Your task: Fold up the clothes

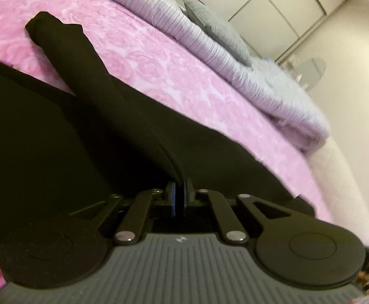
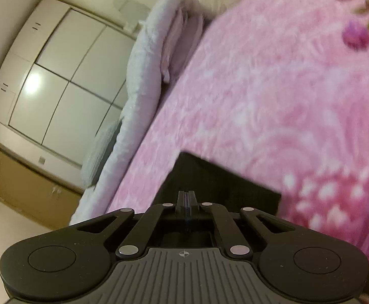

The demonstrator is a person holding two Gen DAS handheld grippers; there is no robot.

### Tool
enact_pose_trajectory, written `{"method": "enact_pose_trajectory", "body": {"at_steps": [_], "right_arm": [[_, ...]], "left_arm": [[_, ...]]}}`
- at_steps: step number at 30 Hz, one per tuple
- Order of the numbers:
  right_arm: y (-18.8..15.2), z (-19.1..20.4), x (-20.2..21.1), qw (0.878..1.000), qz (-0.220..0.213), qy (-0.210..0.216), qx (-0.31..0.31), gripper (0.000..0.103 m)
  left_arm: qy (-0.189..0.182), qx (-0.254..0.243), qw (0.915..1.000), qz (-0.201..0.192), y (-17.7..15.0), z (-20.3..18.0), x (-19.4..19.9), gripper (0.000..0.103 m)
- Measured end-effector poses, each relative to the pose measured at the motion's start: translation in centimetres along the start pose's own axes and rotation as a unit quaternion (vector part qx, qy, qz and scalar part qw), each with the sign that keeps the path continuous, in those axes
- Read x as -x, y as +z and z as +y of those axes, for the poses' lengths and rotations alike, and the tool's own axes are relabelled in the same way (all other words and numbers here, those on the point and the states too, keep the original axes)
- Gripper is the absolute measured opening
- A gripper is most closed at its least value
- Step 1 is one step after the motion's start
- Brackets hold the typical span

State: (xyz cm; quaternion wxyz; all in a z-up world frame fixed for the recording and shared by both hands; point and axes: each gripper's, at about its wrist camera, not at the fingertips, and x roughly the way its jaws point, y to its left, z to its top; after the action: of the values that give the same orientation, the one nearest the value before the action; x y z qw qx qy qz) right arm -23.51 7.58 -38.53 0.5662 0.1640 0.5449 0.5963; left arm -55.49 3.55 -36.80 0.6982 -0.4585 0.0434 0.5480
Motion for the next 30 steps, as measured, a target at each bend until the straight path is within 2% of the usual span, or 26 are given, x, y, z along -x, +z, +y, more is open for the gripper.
{"method": "enact_pose_trajectory", "body": {"at_steps": [2, 12, 15, 17, 18, 22, 24, 26, 30], "right_arm": [[-0.1, -0.4, -0.4, 1.0, 0.018, 0.0, -0.011, 0.005], [-0.5, -0.9, -3.1, 0.998, 0.03, -0.035, -0.035, 0.006], [-0.9, -0.9, -1.7, 0.999, 0.014, -0.011, -0.04, 0.006], [-1.5, -0.6, -0.2, 0.999, -0.023, 0.01, -0.023, 0.002], [-1.6, -0.5, 0.0, 0.999, -0.025, 0.013, -0.015, 0.001], [-1.5, -0.7, -0.9, 1.0, -0.001, -0.011, -0.014, 0.003], [-1.3, -1.1, -1.4, 0.999, 0.001, -0.02, -0.027, 0.01], [-1.2, -1.3, -1.6, 0.999, 0.002, -0.017, -0.039, 0.01], [-0.9, -1.1, -2.7, 0.999, 0.01, -0.039, -0.031, 0.01]], "left_arm": [[0.003, 0.0, 1.0, -0.001, -0.2, -0.1, -0.1, 0.005], [0.004, 0.012, 0.9999, 0.007, 0.5, 0.2, -1.4, 0.006], [0.005, 0.016, 0.9998, 0.012, 0.6, 0.4, -2.1, 0.006], [0.005, 0.019, 0.9997, 0.014, 0.6, 0.6, -2.3, 0.006], [0.004, 0.02, 0.9997, 0.014, 0.6, 0.6, -2.4, 0.006], [0.001, 0.021, 0.9997, 0.013, 0.8, 0.6, -2.5, 0.006], [-0.002, 0.021, 0.9997, 0.012, 0.9, 0.5, -2.4, 0.006], [-0.003, 0.02, 0.9997, 0.012, 1.0, 0.5, -2.4, 0.006], [-0.002, 0.022, 0.9996, 0.014, 1.0, 0.5, -2.7, 0.006]]}}
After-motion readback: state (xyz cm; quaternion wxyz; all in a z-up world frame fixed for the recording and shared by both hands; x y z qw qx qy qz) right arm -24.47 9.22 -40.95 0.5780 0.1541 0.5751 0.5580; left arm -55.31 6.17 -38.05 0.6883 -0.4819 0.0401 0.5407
